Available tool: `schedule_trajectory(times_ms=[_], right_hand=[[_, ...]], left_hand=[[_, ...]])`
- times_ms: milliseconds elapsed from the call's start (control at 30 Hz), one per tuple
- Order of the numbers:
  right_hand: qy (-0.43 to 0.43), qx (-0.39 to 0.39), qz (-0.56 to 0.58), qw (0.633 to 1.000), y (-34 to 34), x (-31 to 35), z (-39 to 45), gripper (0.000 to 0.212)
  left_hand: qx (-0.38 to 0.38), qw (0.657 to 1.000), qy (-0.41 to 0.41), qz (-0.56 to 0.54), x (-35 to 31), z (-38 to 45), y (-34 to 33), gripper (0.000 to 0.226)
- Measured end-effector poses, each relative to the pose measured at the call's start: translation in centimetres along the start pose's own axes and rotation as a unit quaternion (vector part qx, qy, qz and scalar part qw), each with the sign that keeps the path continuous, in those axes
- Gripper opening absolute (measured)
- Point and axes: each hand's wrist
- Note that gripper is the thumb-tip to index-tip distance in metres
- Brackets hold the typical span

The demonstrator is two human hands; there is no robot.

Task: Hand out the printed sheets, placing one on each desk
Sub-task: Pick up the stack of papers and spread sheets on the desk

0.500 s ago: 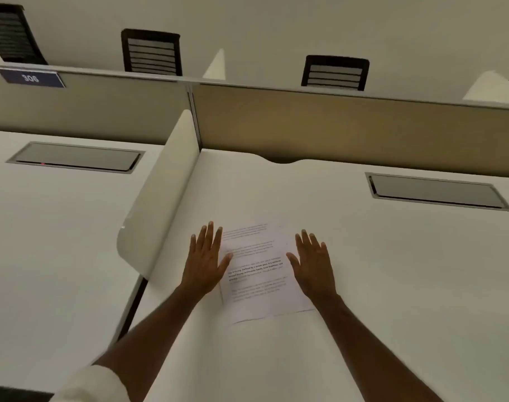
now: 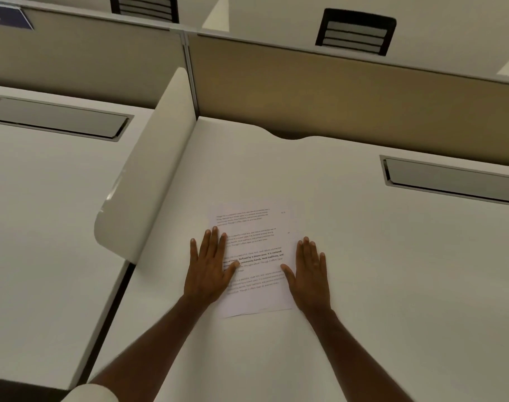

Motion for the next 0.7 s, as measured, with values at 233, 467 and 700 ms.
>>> schedule_trajectory(times_ms=[233,467,700], right_hand=[[-0.038,-0.050,0.052,0.997,1.2,0.6,0.8,0.069],[-0.155,-0.033,0.121,0.980,4.4,2.8,4.8,0.056],[-0.290,0.020,0.380,0.878,5.0,2.1,7.5,0.051]], left_hand=[[-0.004,1.000,0.001,-0.006,0.0,0.1,-0.1,0.083],[-0.001,1.000,-0.001,-0.003,0.1,0.1,-0.2,0.083],[0.003,1.000,0.003,-0.014,0.1,0.2,-0.2,0.083]])
Point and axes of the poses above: each hand's wrist, its own z-axis towards the middle knuckle, its own y-axis out of the back of the hand, x = y × z, and after that the axes turned 4 degrees about -z, right-handed
